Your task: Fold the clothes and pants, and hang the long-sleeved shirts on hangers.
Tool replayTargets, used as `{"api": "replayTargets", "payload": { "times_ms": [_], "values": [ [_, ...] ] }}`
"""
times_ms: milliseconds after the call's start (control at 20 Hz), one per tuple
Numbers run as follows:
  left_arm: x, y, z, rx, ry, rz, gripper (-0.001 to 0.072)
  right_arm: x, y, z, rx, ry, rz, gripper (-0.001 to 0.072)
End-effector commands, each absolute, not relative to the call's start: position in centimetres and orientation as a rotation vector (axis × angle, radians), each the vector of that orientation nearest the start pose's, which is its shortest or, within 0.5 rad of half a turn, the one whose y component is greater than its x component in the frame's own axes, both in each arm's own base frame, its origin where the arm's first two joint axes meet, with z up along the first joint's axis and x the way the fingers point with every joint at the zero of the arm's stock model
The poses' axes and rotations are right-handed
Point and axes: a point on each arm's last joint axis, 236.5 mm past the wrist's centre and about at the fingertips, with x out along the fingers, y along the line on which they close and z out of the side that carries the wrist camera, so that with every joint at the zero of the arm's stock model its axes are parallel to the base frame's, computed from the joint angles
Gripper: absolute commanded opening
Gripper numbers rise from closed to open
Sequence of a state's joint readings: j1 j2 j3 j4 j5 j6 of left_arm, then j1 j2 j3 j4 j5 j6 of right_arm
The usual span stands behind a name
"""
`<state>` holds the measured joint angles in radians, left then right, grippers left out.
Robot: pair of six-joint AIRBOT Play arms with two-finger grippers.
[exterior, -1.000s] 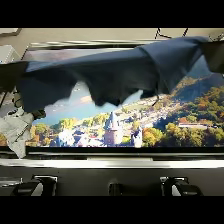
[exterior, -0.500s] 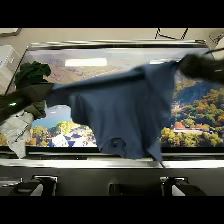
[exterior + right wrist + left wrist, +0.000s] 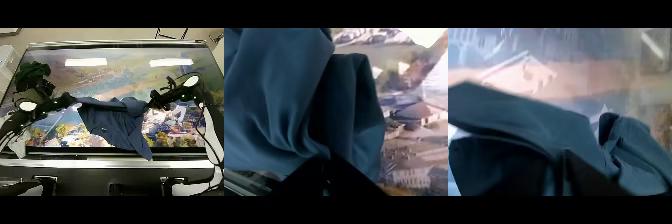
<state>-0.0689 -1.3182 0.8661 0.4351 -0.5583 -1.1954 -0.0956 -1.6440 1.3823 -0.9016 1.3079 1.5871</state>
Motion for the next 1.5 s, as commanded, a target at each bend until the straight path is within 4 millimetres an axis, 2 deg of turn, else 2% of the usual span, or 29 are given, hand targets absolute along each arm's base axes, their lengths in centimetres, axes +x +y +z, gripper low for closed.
{"api": "replayTargets", "payload": {
  "times_ms": [0, 50, 150, 200, 300, 350, 450, 600, 700, 850, 950, 1050, 1150, 1200, 1250, 1400, 1450],
  "values": [
    [43.5, -16.3, -1.3, -0.838, 0.969, -0.330, 0.0655, 43.9, 9.9, -2.2, 0.740, 1.439, 0.282, 0.0517],
    [43.6, -15.6, -0.2, -0.836, 0.971, -0.357, 0.0693, 44.3, 9.3, -0.9, 0.695, 1.409, 0.312, 0.0703],
    [42.7, -13.4, 2.3, -0.856, 1.021, -0.408, 0.0692, 45.7, 5.9, 1.9, 0.647, 1.336, 0.285, 0.0703],
    [41.5, -12.3, 2.7, -0.913, 1.092, -0.403, 0.0692, 46.1, 3.8, 3.0, 0.655, 1.308, 0.260, 0.0703],
    [36.7, -11.9, 1.9, -0.918, 1.294, -0.457, 0.0692, 45.6, 1.3, 3.2, 0.684, 1.316, 0.232, 0.0703],
    [34.1, -12.4, 1.0, -0.888, 1.392, -0.482, 0.0691, 44.7, 1.4, 2.6, 0.658, 1.355, 0.261, 0.0704],
    [30.0, -15.3, -1.3, -0.876, 1.503, -0.511, 0.0691, 43.9, 3.0, 1.6, 0.611, 1.405, 0.325, 0.0706],
    [26.0, -21.5, -4.4, -0.940, 1.554, -0.521, 0.0687, 44.6, 6.6, 0.2, 0.561, 1.411, 0.374, 0.0708],
    [24.9, -25.0, -6.2, -0.981, 1.528, -0.484, 0.0671, 45.0, 9.2, -1.0, 0.536, 1.422, 0.405, 0.0709],
    [24.2, -29.2, -7.3, -0.989, 1.484, -0.455, 0.0671, 44.9, 12.2, -2.9, 0.530, 1.457, 0.456, 0.0710],
    [24.0, -31.0, -8.2, -1.015, 1.469, -0.413, 0.0664, 44.6, 13.3, -3.7, 0.547, 1.483, 0.479, 0.0710],
    [23.6, -32.3, -9.0, -1.054, 1.471, -0.371, 0.0661, 44.5, 14.3, -3.7, 0.570, 1.487, 0.515, 0.0709],
    [23.0, -33.3, -9.7, -1.061, 1.476, -0.348, 0.0658, 44.9, 14.4, -3.7, 0.583, 1.474, 0.515, 0.0708],
    [22.7, -33.9, -9.9, -1.059, 1.475, -0.343, 0.0632, 45.0, 14.4, -3.7, 0.583, 1.470, 0.512, 0.0708],
    [22.8, -34.4, -10.0, -1.053, 1.467, -0.340, 0.0599, 45.1, 14.4, -3.9, 0.585, 1.470, 0.509, 0.0707],
    [24.1, -35.4, -9.9, -1.011, 1.382, -0.321, 0.0585, 44.7, 15.2, -5.0, 0.582, 1.503, 0.512, 0.0703],
    [24.6, -35.5, -9.8, -1.000, 1.352, -0.313, 0.0429, 44.5, 15.9, -5.5, 0.578, 1.516, 0.516, 0.0702]
  ]
}}
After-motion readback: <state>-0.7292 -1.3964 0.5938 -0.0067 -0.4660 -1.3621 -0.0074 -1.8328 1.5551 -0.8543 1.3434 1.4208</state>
